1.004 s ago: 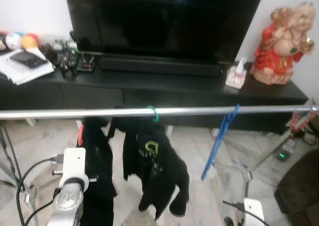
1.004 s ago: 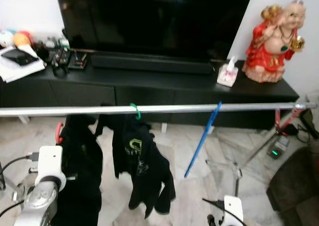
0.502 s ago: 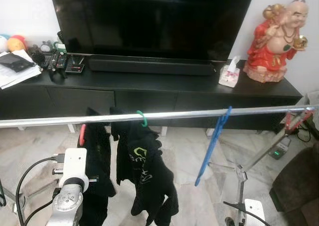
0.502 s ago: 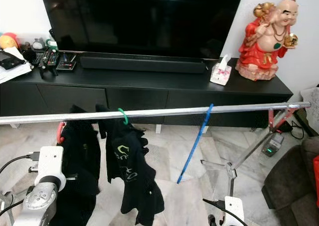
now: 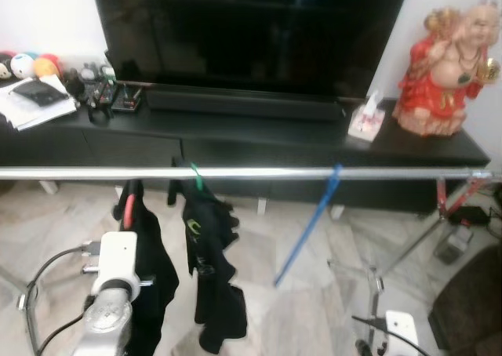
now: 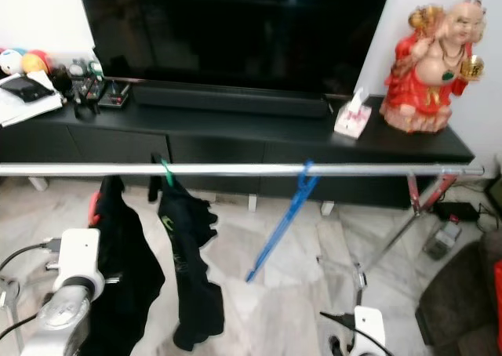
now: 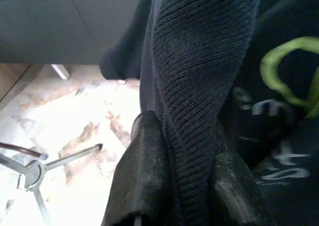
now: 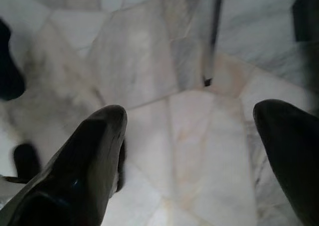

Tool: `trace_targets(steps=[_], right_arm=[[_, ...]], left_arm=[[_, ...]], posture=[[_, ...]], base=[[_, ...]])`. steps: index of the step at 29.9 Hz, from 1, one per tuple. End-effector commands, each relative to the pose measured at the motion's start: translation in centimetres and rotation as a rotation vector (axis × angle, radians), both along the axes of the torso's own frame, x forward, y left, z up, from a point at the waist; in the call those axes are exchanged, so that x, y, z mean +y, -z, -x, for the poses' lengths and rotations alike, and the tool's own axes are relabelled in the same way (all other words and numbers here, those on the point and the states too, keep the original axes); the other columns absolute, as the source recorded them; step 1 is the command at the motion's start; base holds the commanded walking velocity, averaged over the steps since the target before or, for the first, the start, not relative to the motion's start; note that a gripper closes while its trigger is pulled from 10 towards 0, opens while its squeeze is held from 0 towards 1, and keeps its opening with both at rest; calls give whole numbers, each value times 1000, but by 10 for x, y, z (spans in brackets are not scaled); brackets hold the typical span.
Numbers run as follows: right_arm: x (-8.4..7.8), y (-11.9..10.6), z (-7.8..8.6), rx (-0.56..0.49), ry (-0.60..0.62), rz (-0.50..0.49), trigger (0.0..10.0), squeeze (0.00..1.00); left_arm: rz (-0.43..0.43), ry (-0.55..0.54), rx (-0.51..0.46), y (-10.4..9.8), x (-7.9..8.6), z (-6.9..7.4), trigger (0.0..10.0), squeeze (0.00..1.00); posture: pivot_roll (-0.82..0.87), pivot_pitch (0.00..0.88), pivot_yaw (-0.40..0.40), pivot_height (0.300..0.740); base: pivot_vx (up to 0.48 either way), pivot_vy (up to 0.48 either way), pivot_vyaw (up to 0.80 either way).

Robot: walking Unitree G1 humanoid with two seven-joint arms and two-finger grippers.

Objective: Hang hanger

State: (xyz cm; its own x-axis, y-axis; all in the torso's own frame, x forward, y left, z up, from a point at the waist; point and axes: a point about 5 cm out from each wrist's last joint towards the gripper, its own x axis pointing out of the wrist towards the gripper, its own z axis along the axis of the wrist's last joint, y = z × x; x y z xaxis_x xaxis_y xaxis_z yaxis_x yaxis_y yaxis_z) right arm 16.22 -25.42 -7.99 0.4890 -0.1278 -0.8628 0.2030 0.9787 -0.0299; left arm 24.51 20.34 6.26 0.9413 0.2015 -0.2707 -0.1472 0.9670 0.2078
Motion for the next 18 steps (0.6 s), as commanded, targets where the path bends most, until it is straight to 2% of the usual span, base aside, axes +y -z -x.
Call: trace_targets(steps=[1,3,5,9,10,18], right_arm=[[2,-1,-4,-16,-1,-5,10000,0],[2,-2,-5,-17,-2,-5,10000,0],[1,-3,-7,-24,-2,-3,10000,0],[0,-3,-7,-26,1,-2,10000,0],[0,-3,-7,-27,3,-1,10000,0],[-2,-4,-7,-26,5,3,10000,0]], left_arm=[[-50,-19,-38,-9,8,-3,10000,0],[-53,-28,-38,-9,9,-4,10000,0],[-76,-84,-68,-15,21,-9,10000,0],[-95,-127,-96,-20,29,-11,10000,0],[-128,-146,-115,-24,34,-12,10000,0],[-168,-156,-137,-28,46,-21,10000,0]], posture=[[61,0,-73,740],[61,0,-73,740],[55,0,-77,740],[50,0,-77,740],[49,0,-78,740],[46,0,-87,740]], base=[[0,0,0],[0,0,0],[0,0,0],[0,0,0],[0,0,0],[0,0,0]])
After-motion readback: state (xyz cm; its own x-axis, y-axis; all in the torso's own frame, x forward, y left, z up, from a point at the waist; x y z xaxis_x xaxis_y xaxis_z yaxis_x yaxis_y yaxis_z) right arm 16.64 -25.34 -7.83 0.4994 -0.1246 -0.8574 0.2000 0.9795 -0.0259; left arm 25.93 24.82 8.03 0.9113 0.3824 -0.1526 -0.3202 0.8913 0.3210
